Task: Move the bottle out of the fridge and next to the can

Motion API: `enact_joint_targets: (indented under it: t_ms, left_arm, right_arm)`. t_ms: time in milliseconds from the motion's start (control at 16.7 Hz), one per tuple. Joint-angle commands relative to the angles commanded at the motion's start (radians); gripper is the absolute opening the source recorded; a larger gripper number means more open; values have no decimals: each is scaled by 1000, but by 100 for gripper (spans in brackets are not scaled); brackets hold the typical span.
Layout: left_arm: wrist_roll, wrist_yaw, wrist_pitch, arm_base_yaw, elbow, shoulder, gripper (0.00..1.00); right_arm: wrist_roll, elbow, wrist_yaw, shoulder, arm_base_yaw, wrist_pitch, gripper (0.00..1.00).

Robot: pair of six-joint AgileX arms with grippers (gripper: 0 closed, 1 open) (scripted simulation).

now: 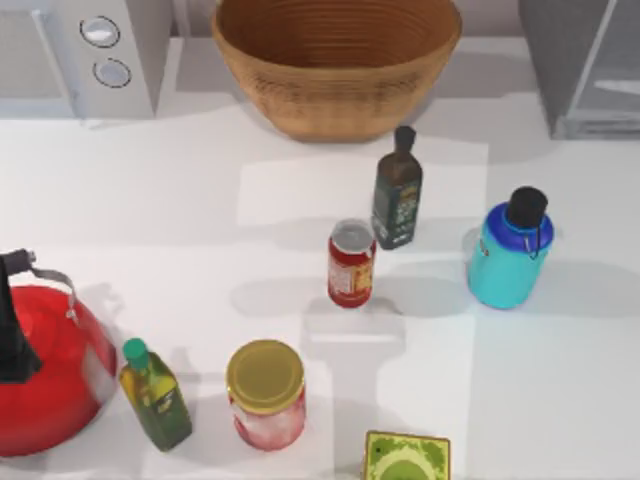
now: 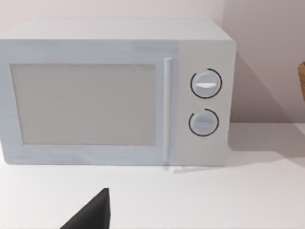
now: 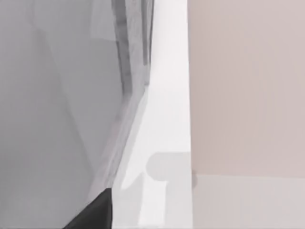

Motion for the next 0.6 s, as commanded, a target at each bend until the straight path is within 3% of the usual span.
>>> enact_joint_targets:
  t_ms: [300,600]
  left_arm:
    - [0,0,0,0,0,0,100]
    - [0,0,0,0,0,0,100]
  right_arm:
    - [50,-26,58,-20,54,35,100]
    - [245,-115,282,-75,353,146,100]
